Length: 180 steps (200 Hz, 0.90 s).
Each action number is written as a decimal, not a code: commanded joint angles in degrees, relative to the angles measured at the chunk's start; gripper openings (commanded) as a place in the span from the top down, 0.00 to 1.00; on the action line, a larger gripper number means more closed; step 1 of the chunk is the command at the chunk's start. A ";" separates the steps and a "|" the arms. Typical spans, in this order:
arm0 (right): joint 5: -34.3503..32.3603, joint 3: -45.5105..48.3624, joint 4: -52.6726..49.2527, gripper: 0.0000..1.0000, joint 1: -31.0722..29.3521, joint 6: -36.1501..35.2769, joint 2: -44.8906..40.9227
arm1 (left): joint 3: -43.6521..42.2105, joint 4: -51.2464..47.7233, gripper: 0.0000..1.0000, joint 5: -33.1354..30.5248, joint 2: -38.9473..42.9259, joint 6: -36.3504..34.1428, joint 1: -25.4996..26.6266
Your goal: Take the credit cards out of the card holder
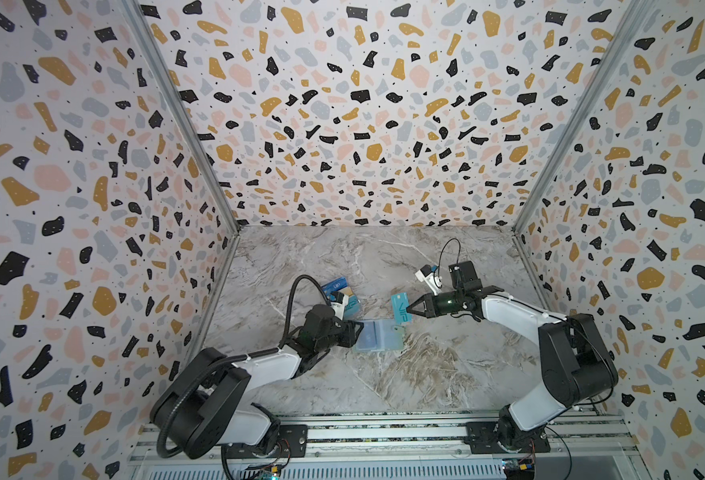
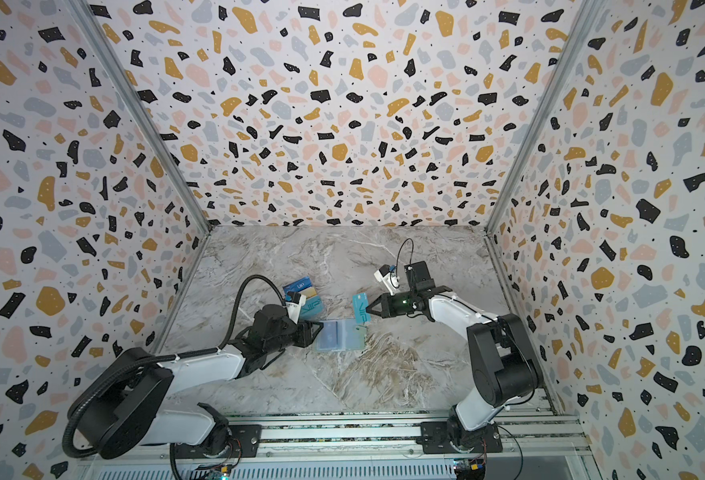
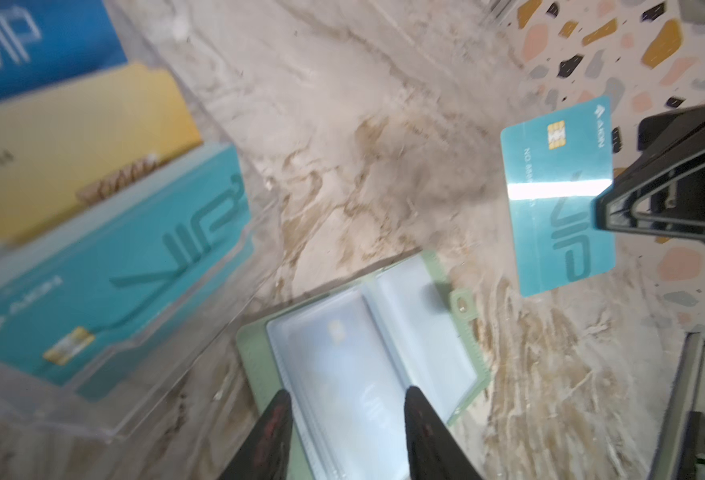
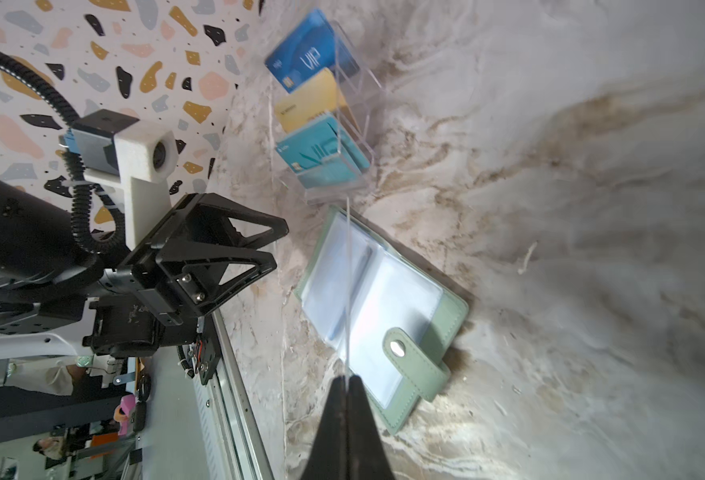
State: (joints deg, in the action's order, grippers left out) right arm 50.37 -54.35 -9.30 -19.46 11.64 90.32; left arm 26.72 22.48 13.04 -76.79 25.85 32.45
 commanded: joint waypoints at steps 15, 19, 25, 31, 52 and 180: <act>6.05 -4.42 -4.78 0.97 -0.14 -9.01 -2.83 | 9.84 -17.32 0.45 10.12 4.51 -8.64 -2.87; 6.97 -4.59 -4.84 0.97 -0.14 -9.71 -2.91 | 10.96 -18.43 0.45 11.29 4.82 -9.20 -3.24; 8.20 -4.82 -4.97 0.97 -0.07 -10.66 -3.12 | 12.33 -19.87 0.44 13.16 5.34 -9.82 -3.87; 9.16 -5.09 -5.19 0.97 -0.11 -11.51 -3.30 | 13.69 -21.29 0.44 14.93 5.75 -10.54 -4.50; 12.55 -6.06 -6.44 0.97 -0.18 -14.27 -3.80 | 17.28 -23.84 0.42 20.89 7.31 -11.47 -6.93; 22.92 -10.44 -17.06 1.00 -5.97 -29.77 -6.96 | 23.98 -31.18 0.43 43.21 9.47 -20.76 -8.71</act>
State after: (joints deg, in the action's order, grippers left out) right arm 71.02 -62.24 -21.19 -24.40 -12.80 84.68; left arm 48.56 -6.70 51.18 -67.07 8.16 24.10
